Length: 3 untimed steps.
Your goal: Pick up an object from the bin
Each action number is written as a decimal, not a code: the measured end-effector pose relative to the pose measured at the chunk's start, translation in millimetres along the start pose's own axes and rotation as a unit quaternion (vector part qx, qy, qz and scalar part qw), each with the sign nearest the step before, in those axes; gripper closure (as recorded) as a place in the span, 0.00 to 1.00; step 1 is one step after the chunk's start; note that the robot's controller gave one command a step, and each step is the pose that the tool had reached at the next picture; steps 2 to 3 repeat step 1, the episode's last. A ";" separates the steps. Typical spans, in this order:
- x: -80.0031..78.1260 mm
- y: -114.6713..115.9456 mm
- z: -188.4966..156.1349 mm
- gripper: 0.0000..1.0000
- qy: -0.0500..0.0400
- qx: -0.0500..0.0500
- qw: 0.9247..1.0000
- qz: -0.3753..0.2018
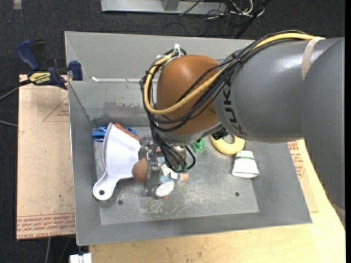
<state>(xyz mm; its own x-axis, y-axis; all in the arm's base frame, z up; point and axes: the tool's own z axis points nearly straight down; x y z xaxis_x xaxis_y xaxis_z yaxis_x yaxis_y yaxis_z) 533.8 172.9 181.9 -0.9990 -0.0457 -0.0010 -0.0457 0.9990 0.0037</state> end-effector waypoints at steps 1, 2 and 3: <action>8.9 3.7 -41.2 1.00 0.000 0.000 1.000 -0.008; 8.9 3.7 -41.2 1.00 0.000 0.000 1.000 -0.008; 8.9 3.7 -41.2 1.00 0.000 0.000 1.000 -0.008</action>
Offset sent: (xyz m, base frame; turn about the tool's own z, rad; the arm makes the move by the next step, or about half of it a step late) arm 0.0029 0.0082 0.1147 0.0250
